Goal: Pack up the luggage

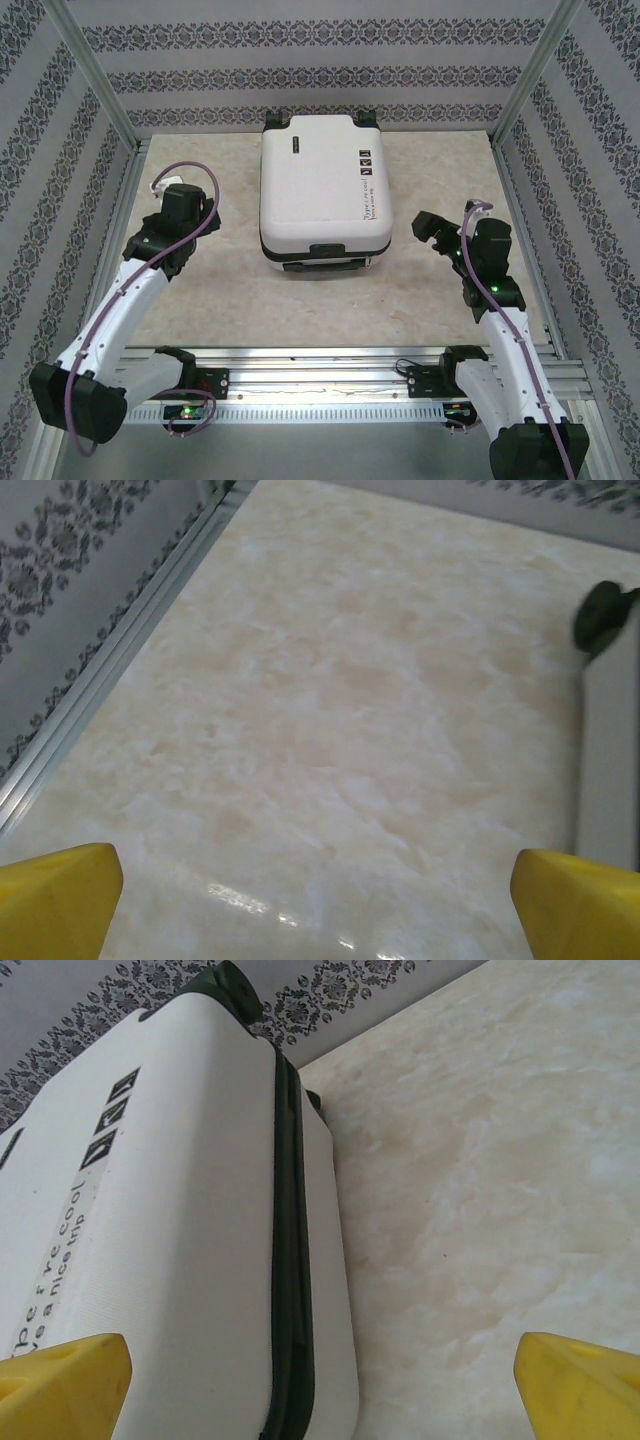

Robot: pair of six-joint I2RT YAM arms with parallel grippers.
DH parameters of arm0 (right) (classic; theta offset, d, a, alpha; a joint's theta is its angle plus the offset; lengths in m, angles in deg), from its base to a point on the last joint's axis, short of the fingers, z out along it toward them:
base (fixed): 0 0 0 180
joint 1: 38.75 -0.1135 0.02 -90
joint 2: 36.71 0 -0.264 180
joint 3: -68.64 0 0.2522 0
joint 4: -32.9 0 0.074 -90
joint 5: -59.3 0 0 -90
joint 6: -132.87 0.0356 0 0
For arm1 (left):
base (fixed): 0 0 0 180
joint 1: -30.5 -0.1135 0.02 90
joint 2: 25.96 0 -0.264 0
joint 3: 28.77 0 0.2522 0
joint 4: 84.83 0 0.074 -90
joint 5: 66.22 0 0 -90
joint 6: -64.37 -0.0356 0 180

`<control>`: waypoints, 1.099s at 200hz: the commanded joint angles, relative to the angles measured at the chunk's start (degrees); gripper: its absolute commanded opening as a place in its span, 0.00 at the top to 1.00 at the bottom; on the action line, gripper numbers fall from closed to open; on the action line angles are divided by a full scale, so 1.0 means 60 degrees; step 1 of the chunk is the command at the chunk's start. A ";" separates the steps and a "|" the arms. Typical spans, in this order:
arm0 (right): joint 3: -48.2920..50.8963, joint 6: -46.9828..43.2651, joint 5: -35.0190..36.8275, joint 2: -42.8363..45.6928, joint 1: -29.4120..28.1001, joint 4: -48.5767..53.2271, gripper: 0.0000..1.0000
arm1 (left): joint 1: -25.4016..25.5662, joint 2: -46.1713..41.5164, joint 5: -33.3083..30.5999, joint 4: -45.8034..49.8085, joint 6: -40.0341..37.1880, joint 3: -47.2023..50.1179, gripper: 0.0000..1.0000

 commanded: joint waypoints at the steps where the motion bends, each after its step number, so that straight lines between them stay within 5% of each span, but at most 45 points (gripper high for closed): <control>1: 0.0122 -0.0209 0.0153 0.0360 0.0116 0.0150 0.02 | -0.0374 0.0109 -0.0619 -0.1982 -0.0061 0.1057 0.00; 29: 0.0287 -0.0359 0.0433 0.0638 0.0283 0.0284 0.02 | -0.0430 0.0215 -0.0627 -0.6667 -0.2385 0.3340 0.00; 45: 0.0339 -0.0359 0.0354 0.0647 0.0375 0.0222 0.02 | -0.0445 0.0463 -0.2036 -0.7755 -0.2551 0.3933 0.00; 58: 0.0351 -0.0389 0.0352 0.0587 0.0406 0.0232 0.02 | -0.0536 0.0579 -0.2160 -0.8250 -0.2968 0.4258 0.00; 107: 0.0434 -0.0319 0.0800 0.0204 0.0450 -0.0230 0.02 | -0.1005 0.1729 -0.0779 -0.9338 -0.3004 0.4737 0.00; 146: 0.0598 -0.0509 0.1035 0.0252 0.0450 -0.0193 0.02 | -0.1233 0.2716 0.1462 -1.2904 -0.3449 0.6058 0.00; 167: 0.0761 -0.0553 0.1362 0.0361 0.0461 -0.0305 0.02 | -0.1292 0.3193 0.1477 -1.3768 -0.3804 0.6199 0.00; 180: 0.0875 -0.0491 0.1508 0.0434 0.0443 -0.0501 0.02 | -0.1532 0.4430 0.1668 -1.5949 -0.3887 0.6452 0.01; 197: 0.0935 -0.0473 0.1939 0.0439 0.0452 -0.0599 0.02 | -0.1541 0.4681 0.3074 -1.5007 -0.4161 0.6122 0.01; 220: 0.0806 -0.0512 0.2793 0.0215 0.0450 -0.0276 0.02 | -0.1629 0.4770 0.2204 -1.4379 -0.3731 0.5712 0.01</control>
